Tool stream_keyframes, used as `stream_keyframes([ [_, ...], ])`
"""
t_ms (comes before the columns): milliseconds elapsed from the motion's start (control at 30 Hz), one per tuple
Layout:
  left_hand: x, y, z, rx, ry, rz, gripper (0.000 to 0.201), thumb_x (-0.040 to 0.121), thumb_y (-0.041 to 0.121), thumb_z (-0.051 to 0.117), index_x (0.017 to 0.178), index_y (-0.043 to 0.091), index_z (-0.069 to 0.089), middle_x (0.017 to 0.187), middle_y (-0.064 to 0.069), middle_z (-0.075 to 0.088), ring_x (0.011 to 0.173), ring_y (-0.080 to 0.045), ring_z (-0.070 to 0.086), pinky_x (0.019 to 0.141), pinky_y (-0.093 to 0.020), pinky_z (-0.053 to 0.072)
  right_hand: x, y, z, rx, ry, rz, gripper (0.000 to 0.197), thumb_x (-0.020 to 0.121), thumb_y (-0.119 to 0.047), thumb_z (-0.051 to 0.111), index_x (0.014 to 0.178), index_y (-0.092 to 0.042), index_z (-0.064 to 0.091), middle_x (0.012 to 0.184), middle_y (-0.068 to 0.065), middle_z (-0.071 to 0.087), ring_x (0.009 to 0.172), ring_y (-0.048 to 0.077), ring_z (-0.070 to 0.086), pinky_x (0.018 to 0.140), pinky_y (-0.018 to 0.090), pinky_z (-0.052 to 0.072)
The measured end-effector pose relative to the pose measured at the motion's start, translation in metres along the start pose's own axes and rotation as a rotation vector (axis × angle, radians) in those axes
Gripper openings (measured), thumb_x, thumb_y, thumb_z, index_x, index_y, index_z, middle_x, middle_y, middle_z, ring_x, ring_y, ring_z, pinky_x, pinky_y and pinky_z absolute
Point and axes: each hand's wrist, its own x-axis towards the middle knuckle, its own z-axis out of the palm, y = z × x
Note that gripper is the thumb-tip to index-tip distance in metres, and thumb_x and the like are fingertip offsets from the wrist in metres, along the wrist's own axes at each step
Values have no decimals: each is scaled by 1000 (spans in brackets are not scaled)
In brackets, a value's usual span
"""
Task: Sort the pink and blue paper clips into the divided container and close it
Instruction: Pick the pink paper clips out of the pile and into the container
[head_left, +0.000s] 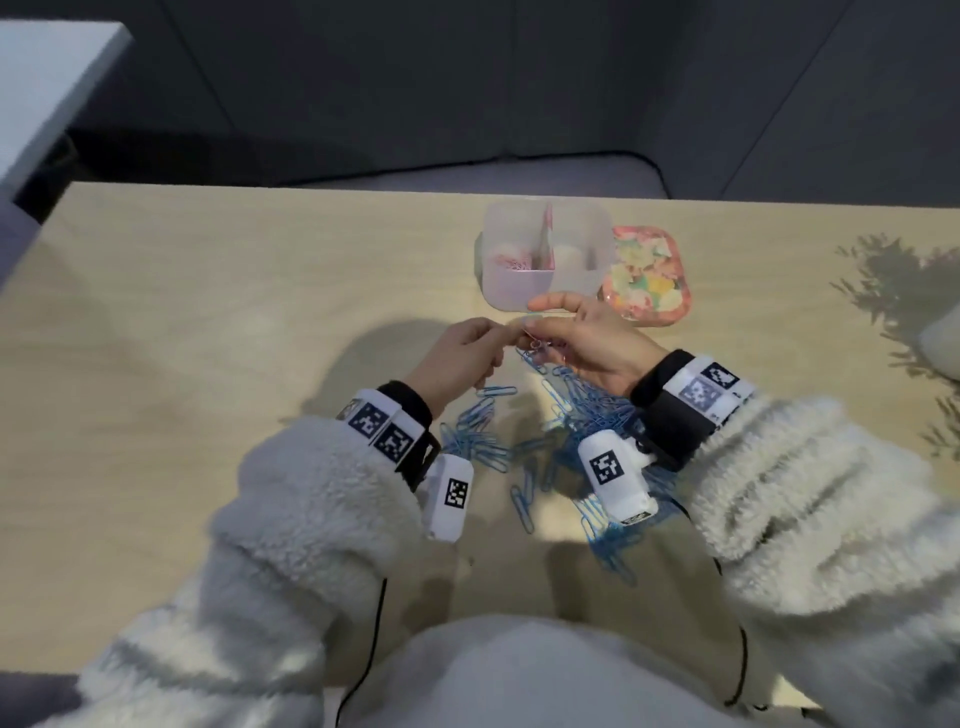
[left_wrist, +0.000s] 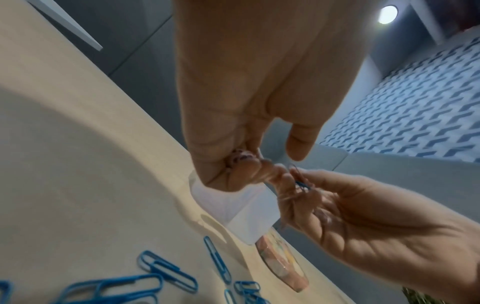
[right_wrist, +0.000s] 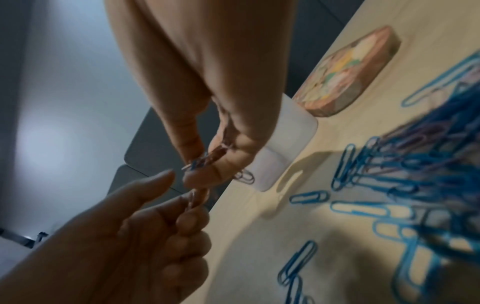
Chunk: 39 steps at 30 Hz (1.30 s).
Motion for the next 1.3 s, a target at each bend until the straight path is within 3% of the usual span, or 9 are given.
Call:
stream_keyframes([
  [100, 4, -5, 8, 49, 94, 56, 33, 89, 41, 55, 80, 9, 53, 61, 4, 37, 55, -11, 36, 54, -24, 31, 3, 8, 0, 63, 98, -41, 11, 87, 5, 56, 91, -5, 58, 58, 3, 69, 51, 9, 63, 43, 15, 48],
  [267, 3, -17, 20, 89, 163, 150, 31, 84, 38, 64, 62, 18, 53, 54, 8, 38, 43, 3, 39, 49, -14, 30, 3, 28, 0, 134, 129, -20, 8, 87, -2, 59, 81, -8, 61, 69, 4, 70, 60, 12, 59, 47, 16, 43],
  [433, 1, -21, 21, 137, 201, 165, 29, 87, 32, 61, 83, 4, 71, 51, 9, 44, 41, 2, 41, 53, -22, 30, 1, 39, 0, 180, 184, -33, 13, 85, -1, 60, 76, -10, 61, 61, -3, 70, 56, 9, 57, 46, 16, 40],
  [533, -4, -21, 21, 164, 165, 168, 20, 83, 29, 66, 76, 10, 70, 47, 8, 34, 37, -3, 34, 46, -16, 27, -3, 45, 3, 212, 181, 0, 12, 87, -3, 58, 78, -11, 59, 61, -6, 72, 57, 4, 62, 50, 15, 39],
  [700, -13, -20, 27, 348, 212, 259, 17, 84, 25, 63, 78, 12, 72, 46, 7, 37, 44, -7, 34, 52, -26, 27, -5, 50, 8, 266, 211, 39, 13, 89, -5, 57, 78, -13, 58, 59, -5, 68, 54, 6, 58, 50, 17, 39],
  [833, -15, -23, 19, 523, 299, 306, 20, 88, 26, 59, 87, 11, 72, 60, 3, 52, 60, -16, 45, 61, -27, 36, -2, 55, 3, 110, 319, 56, 15, 88, -8, 57, 74, -11, 55, 58, 0, 58, 50, 8, 46, 44, 20, 34],
  [933, -15, -25, 7, 538, 315, 332, 17, 89, 23, 58, 85, 11, 68, 52, 9, 42, 54, -14, 40, 58, -27, 30, -1, 61, -8, 37, 345, 69, 21, 89, -5, 53, 69, -9, 51, 60, 6, 48, 35, 7, 39, 47, 27, 35],
  [1100, -11, -29, -7, 268, 241, 249, 15, 90, 16, 54, 79, 11, 60, 53, 8, 39, 46, -3, 37, 51, -19, 28, -5, 54, -17, -50, 302, 64, 21, 90, 0, 49, 72, -9, 55, 52, 3, 50, 29, 3, 36, 32, 10, 25],
  [1300, -5, -27, -12, -49, 235, 95, 26, 87, 13, 46, 62, 15, 48, 67, -1, 48, 56, -14, 36, 55, -26, 30, 15, 2, -20, -901, 132, -73, 11, 85, -8, 58, 81, -5, 68, 66, 6, 59, 30, 1, 39, 28, 11, 29],
])
